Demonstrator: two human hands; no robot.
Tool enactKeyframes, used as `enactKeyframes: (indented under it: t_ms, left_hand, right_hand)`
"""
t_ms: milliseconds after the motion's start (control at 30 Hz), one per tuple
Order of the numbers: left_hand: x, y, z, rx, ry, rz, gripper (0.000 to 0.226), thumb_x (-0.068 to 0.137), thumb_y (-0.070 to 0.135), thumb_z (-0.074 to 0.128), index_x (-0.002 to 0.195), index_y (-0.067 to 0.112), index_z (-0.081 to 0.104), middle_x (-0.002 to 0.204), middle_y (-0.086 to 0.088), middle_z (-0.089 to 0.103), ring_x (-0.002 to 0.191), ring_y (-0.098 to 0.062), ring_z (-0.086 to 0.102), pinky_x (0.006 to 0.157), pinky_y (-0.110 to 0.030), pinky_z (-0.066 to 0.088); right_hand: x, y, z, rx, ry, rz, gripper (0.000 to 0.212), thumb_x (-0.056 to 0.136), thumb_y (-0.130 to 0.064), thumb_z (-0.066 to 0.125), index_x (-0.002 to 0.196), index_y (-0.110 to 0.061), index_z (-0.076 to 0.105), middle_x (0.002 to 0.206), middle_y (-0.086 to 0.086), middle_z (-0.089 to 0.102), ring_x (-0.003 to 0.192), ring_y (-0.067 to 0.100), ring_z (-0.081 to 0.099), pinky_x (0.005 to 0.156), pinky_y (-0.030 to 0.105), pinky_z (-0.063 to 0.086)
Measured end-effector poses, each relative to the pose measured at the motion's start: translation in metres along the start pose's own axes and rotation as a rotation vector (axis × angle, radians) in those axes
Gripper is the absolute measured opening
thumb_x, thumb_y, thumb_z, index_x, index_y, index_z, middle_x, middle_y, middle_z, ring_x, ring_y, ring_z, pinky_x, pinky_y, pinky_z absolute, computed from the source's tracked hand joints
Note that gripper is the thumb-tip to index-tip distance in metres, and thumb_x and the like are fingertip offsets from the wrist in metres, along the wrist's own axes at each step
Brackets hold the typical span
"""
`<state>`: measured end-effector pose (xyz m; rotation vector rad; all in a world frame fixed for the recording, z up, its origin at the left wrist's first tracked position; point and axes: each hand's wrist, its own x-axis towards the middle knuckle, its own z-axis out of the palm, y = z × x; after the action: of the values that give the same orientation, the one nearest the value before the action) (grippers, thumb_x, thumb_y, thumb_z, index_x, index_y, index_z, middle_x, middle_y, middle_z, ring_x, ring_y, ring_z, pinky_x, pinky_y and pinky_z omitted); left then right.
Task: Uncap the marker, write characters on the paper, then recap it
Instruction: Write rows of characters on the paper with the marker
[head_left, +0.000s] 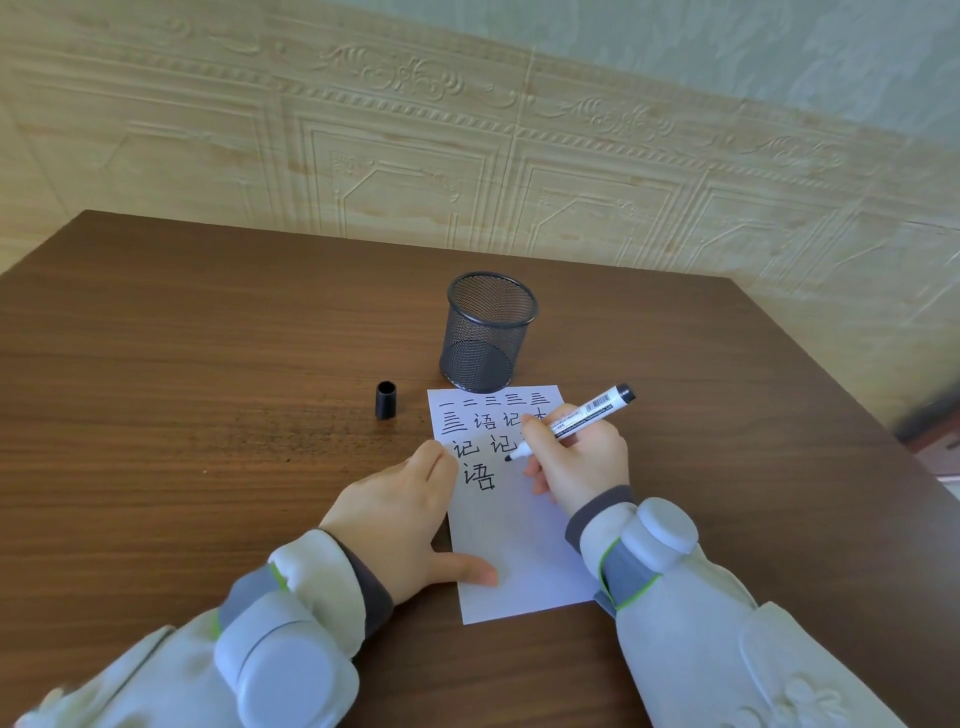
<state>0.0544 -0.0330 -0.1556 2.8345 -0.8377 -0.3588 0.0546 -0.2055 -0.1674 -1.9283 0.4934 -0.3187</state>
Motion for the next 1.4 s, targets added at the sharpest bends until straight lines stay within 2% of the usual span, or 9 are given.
enactKeyframes:
  t_ms: [200, 333, 400, 600, 933, 1033, 1167, 1300, 1400]
  left_hand:
    - [0.0003, 0.0007, 0.0003, 0.003, 0.002, -0.002, 0.088, 0.064, 0.079, 0.052, 0.126, 0.019, 0.033, 0.115, 0.01, 0.033, 0.086, -0.007, 0.039, 0.064, -0.022, 0.032]
    - [-0.0005, 0.0007, -0.0011, -0.006, -0.002, 0.004, 0.08, 0.064, 0.078, 0.053, 0.115, 0.02, 0.036, 0.1, 0.011, 0.029, 0.08, -0.008, 0.039, 0.053, -0.019, 0.026]
    - [-0.0011, 0.0001, -0.0022, -0.008, 0.0, 0.008, 0.078, 0.064, 0.078, 0.054, 0.114, 0.02, 0.037, 0.098, 0.011, 0.026, 0.079, -0.008, 0.038, 0.054, -0.021, 0.026]
    - [-0.0012, 0.001, -0.0019, -0.003, -0.005, 0.013, 0.078, 0.065, 0.078, 0.053, 0.114, 0.019, 0.037, 0.098, 0.011, 0.025, 0.079, -0.008, 0.037, 0.051, -0.02, 0.022]
    - [-0.0013, 0.0014, -0.0028, -0.005, -0.015, 0.011, 0.077, 0.065, 0.078, 0.053, 0.113, 0.02, 0.037, 0.098, 0.011, 0.025, 0.08, -0.007, 0.037, 0.049, -0.018, 0.021]
    - [-0.0008, 0.0011, -0.0024, -0.008, -0.013, 0.013, 0.077, 0.065, 0.078, 0.053, 0.112, 0.02, 0.037, 0.099, 0.011, 0.025, 0.08, -0.008, 0.037, 0.05, -0.018, 0.022]
    - [-0.0009, 0.0013, -0.0026, -0.01, -0.01, 0.012, 0.077, 0.065, 0.077, 0.053, 0.113, 0.02, 0.037, 0.098, 0.011, 0.025, 0.08, -0.007, 0.036, 0.058, -0.021, 0.027]
    - [-0.001, 0.0012, -0.0019, -0.001, -0.008, 0.012, 0.075, 0.065, 0.078, 0.053, 0.11, 0.019, 0.037, 0.097, 0.011, 0.025, 0.079, -0.008, 0.036, 0.051, -0.02, 0.023]
    - [-0.0001, 0.0011, 0.0002, -0.005, 0.0, 0.017, 0.078, 0.064, 0.079, 0.053, 0.112, 0.02, 0.038, 0.097, 0.012, 0.025, 0.079, -0.008, 0.037, 0.049, -0.017, 0.023]
  right_hand:
    - [-0.0012, -0.002, 0.0016, -0.036, -0.036, -0.015, 0.027, 0.084, -0.013, 0.062, 0.058, -0.009, 0.056, 0.043, 0.0, 0.056, 0.031, 0.01, 0.048, 0.035, 0.015, 0.036]
    - [-0.0024, -0.0045, 0.0001, -0.025, -0.035, -0.013, 0.022, 0.082, -0.008, 0.06, 0.061, -0.003, 0.056, 0.046, 0.003, 0.056, 0.03, 0.007, 0.047, 0.033, 0.013, 0.034]
    - [-0.0024, -0.0051, -0.0014, -0.003, -0.022, -0.007, 0.021, 0.081, -0.007, 0.059, 0.062, -0.001, 0.056, 0.046, 0.005, 0.055, 0.029, 0.006, 0.046, 0.033, 0.013, 0.033]
    - [-0.0018, -0.0023, 0.0009, -0.051, -0.054, -0.03, 0.028, 0.078, -0.007, 0.06, 0.051, -0.01, 0.053, 0.042, 0.004, 0.056, 0.03, 0.011, 0.044, 0.037, 0.016, 0.037]
    - [-0.0007, -0.001, 0.0006, -0.033, -0.052, -0.035, 0.03, 0.079, -0.006, 0.06, 0.051, -0.009, 0.05, 0.044, 0.006, 0.054, 0.03, 0.008, 0.045, 0.038, 0.016, 0.039]
    - [0.0008, 0.0012, 0.0014, -0.088, -0.056, -0.05, 0.032, 0.077, -0.006, 0.059, 0.048, -0.011, 0.046, 0.045, 0.011, 0.057, 0.032, 0.01, 0.046, 0.041, 0.018, 0.039]
    - [-0.0003, 0.0022, 0.0023, -0.08, -0.054, -0.05, 0.033, 0.076, -0.006, 0.059, 0.046, -0.013, 0.045, 0.058, 0.022, 0.065, 0.035, 0.011, 0.049, 0.039, 0.016, 0.037]
    - [0.0008, 0.0022, 0.0034, -0.07, -0.061, -0.048, 0.027, 0.071, -0.016, 0.059, 0.047, -0.012, 0.046, 0.05, 0.016, 0.062, 0.034, 0.011, 0.048, 0.043, 0.019, 0.038]
    - [0.002, 0.0029, 0.0022, -0.037, -0.022, -0.022, 0.028, 0.075, -0.009, 0.059, 0.05, -0.01, 0.048, 0.039, 0.0, 0.056, 0.035, 0.011, 0.046, 0.043, 0.022, 0.042]
